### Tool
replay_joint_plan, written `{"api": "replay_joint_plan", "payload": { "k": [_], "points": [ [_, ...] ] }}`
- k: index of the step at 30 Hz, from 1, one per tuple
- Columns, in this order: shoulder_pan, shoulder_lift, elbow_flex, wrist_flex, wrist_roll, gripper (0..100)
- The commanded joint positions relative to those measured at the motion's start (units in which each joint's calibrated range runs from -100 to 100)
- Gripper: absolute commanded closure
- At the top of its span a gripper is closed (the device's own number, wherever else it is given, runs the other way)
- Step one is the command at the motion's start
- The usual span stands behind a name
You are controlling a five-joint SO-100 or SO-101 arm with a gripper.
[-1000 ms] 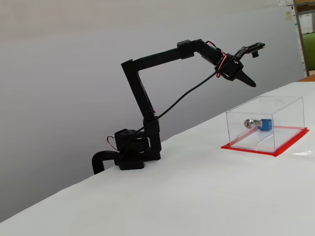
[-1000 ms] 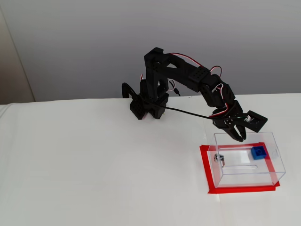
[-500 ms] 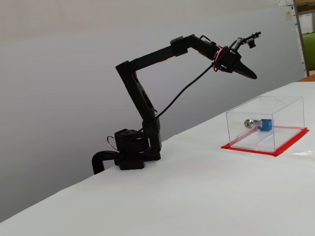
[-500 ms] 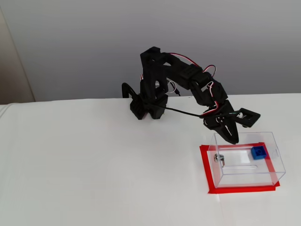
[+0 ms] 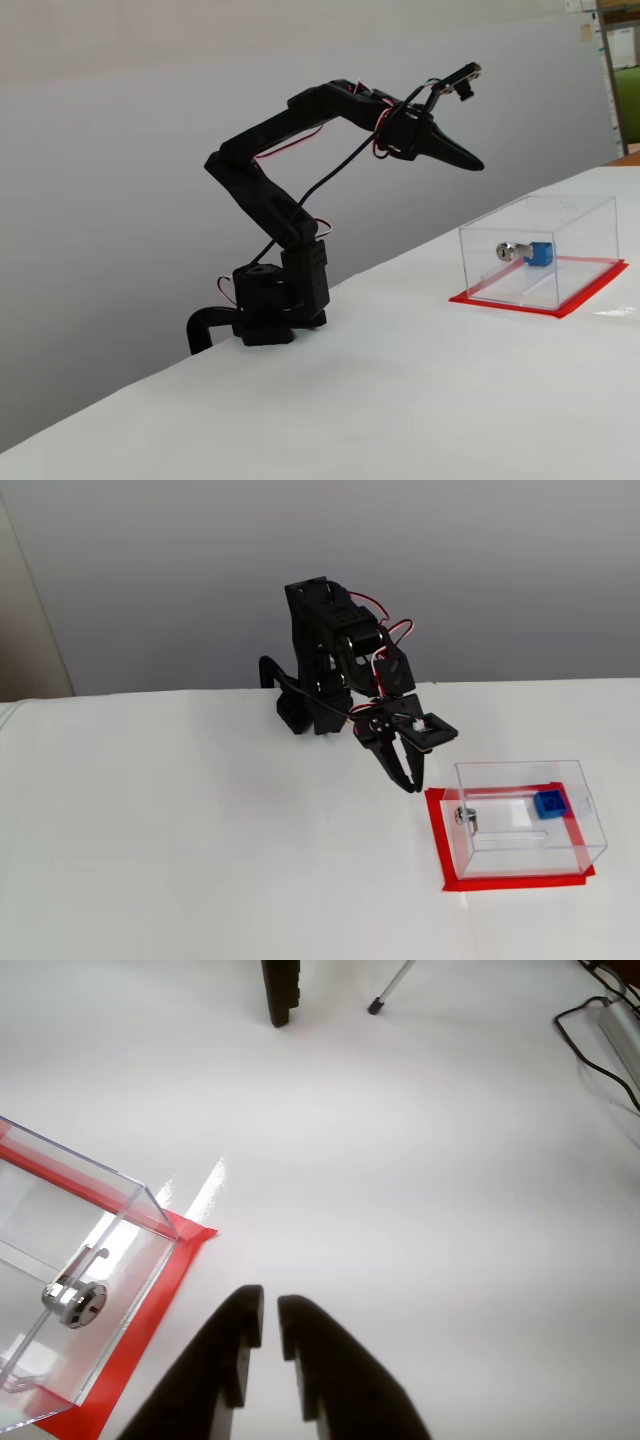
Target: Pick the blue lego brick and place it into the transparent box
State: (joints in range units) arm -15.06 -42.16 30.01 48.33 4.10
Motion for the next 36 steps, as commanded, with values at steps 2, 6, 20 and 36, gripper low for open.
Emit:
{"api": "replay_joint_plan", "payload": {
  "k": [2, 6, 20, 36],
  "points": [
    [8.3, -11.51, 7.88, -0.64, 0.28, 98],
    [13.47, -19.32, 14.84, -0.72, 0.23, 98],
    [24.57, -33.75, 29.85, -0.64, 0.23, 98],
    [26.64, -48.76, 51.0, -0.81, -2.64, 98]
  ]
}}
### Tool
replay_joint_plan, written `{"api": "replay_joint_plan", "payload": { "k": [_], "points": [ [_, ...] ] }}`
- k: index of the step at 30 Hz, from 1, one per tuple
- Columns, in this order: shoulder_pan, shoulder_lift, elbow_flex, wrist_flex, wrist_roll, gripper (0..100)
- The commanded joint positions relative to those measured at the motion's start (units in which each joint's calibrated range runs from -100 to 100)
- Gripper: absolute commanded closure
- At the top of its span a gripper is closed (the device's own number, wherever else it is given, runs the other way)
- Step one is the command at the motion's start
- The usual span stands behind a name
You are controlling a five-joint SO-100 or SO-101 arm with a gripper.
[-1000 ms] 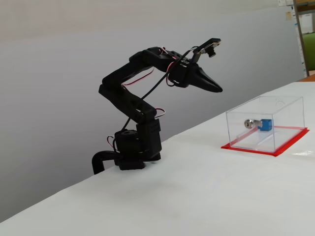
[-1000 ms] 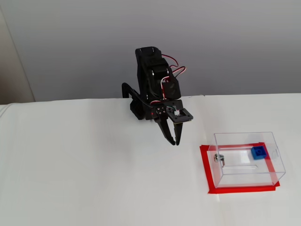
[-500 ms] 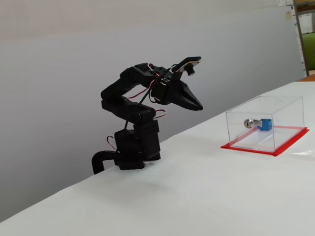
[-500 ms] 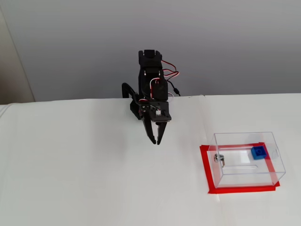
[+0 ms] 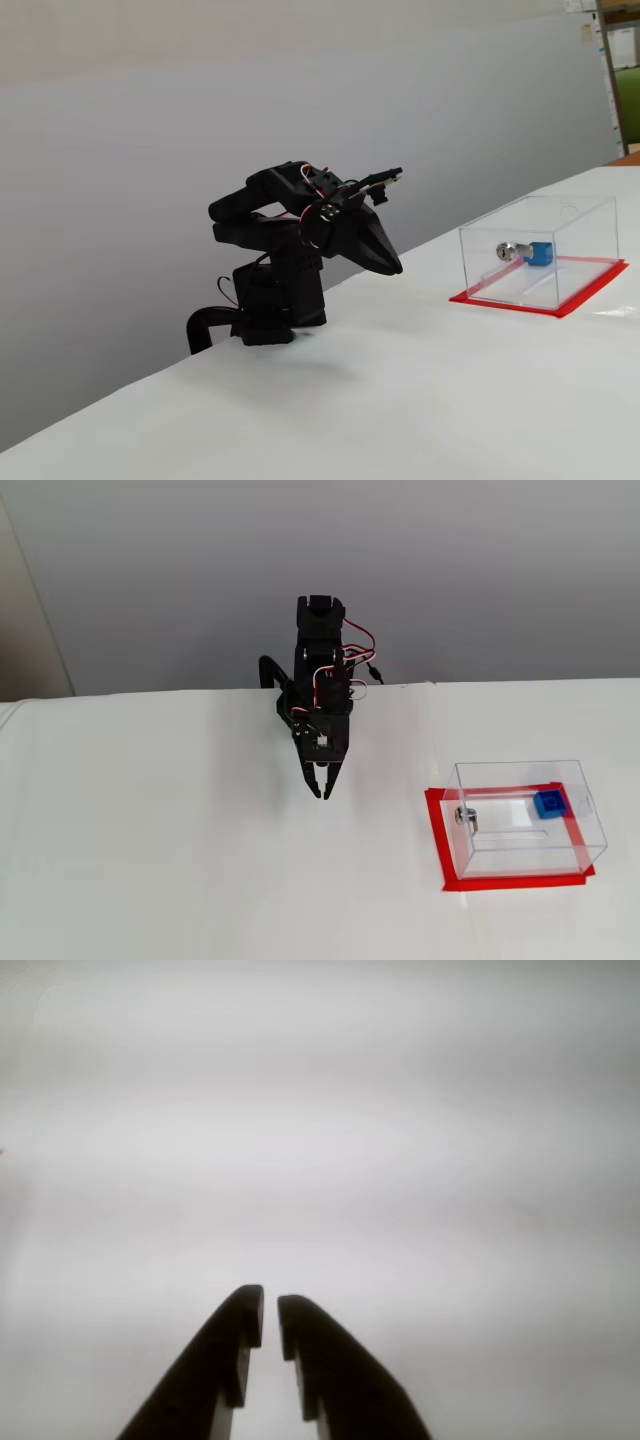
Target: Pick the blue lego brick and place it into the transparent box
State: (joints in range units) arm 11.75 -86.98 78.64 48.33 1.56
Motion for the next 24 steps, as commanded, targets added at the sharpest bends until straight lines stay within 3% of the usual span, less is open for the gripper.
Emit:
{"api": "replay_joint_plan", "payload": {
  "k": [1, 15, 24],
  "points": [
    [-0.33, -5.39, 3.73, -0.81, -0.26, 98],
    [-1.88, -12.85, 18.01, -0.81, -2.87, 98],
    [-0.55, -12.94, 20.73, -8.47, -2.82, 98]
  ]
}}
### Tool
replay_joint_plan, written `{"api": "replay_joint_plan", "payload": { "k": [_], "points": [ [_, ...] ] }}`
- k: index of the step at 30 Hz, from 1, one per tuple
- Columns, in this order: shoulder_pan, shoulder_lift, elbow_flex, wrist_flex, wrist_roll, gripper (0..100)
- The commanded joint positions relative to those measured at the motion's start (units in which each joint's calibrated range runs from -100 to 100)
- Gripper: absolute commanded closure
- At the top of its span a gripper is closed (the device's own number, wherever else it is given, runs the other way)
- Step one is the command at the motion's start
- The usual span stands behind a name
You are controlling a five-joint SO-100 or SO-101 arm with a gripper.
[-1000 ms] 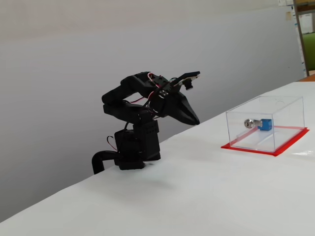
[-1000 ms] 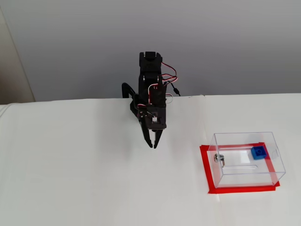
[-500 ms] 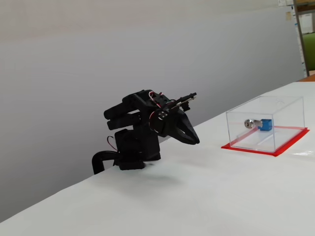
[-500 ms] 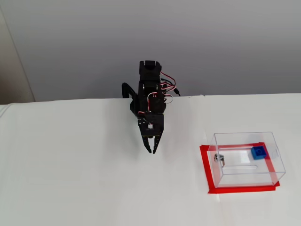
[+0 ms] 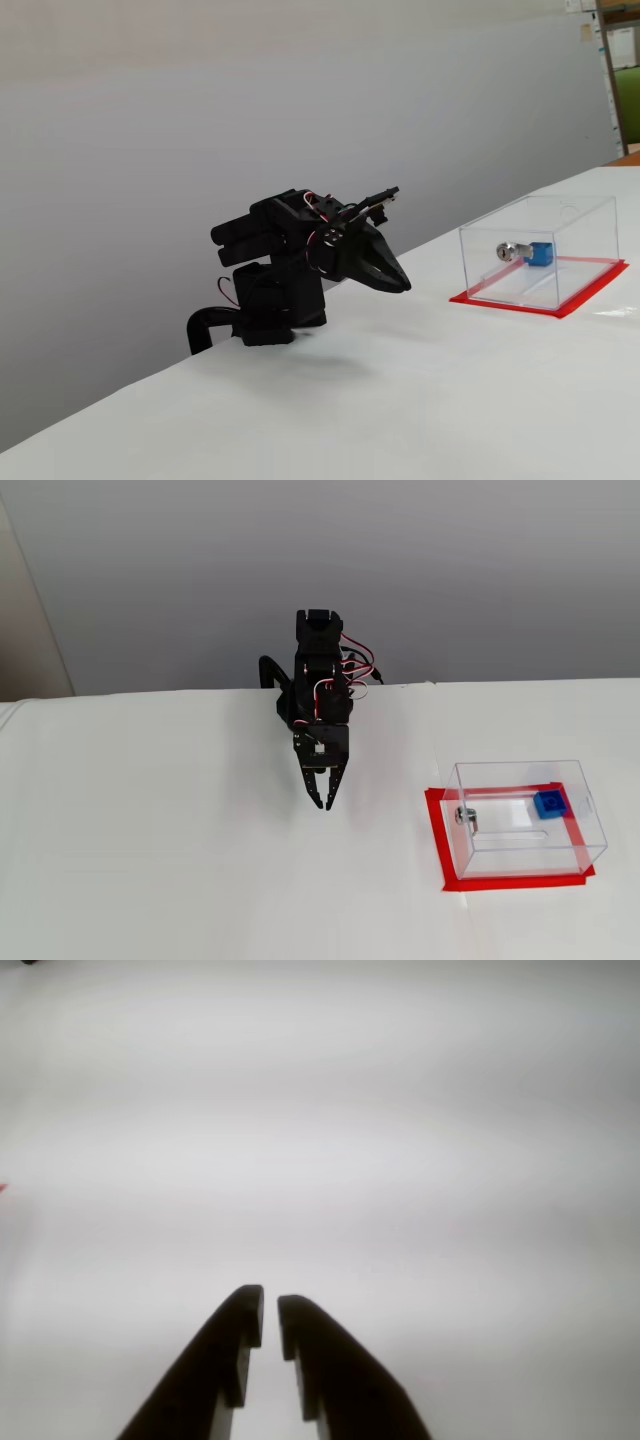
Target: Pick the blue lego brick and place it into the transparent box
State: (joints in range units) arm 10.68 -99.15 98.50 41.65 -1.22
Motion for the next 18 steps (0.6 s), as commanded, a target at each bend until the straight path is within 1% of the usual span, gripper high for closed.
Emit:
{"api": "replay_joint_plan", "payload": {
  "k": [1, 6, 12, 18],
  "points": [
    [0.74, -0.76, 0.87, -1.52, 0.02, 98],
    [0.96, -0.76, 0.87, -1.26, 0.23, 98],
    [0.74, -0.76, 0.87, 6.83, 0.02, 98],
    [0.96, -0.76, 0.87, 8.14, 0.18, 98]
  ]
}}
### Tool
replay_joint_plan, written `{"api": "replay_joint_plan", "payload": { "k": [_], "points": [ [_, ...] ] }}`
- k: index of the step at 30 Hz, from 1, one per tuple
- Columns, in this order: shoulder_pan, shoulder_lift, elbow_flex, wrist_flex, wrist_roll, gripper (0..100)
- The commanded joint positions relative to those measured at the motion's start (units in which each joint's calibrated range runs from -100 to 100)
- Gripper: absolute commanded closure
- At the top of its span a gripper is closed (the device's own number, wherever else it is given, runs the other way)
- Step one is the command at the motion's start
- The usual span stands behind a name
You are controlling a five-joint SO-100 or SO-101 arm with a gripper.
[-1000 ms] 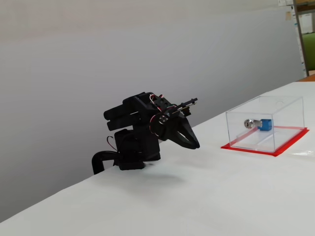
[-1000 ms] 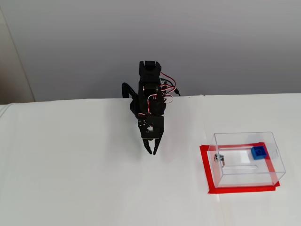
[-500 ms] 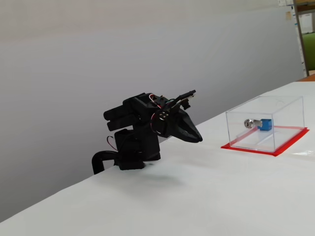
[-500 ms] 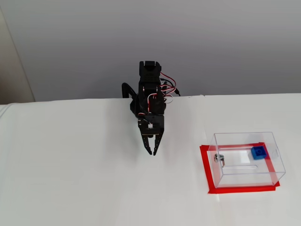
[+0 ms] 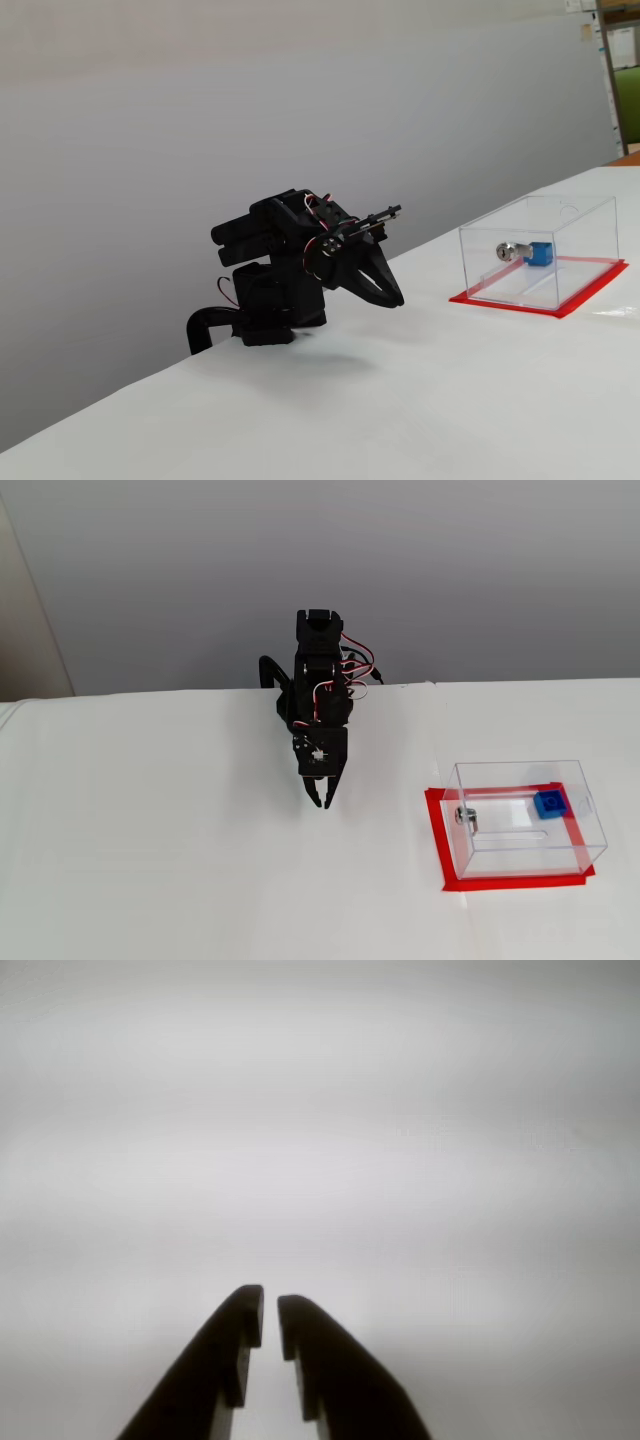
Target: Pick the blue lego brick and place it into the transparent box
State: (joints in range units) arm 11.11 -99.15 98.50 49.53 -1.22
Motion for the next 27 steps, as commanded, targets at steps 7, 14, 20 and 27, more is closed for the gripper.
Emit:
{"api": "replay_joint_plan", "payload": {
  "k": [7, 14, 20, 27],
  "points": [
    [0.31, -0.76, 0.87, 1.56, 0.39, 98],
    [0.53, -0.59, 0.87, 1.39, 0.44, 98],
    [0.53, -0.59, 0.87, 1.39, 0.44, 98],
    [0.53, -0.59, 0.87, 1.39, 0.44, 98]
  ]
}}
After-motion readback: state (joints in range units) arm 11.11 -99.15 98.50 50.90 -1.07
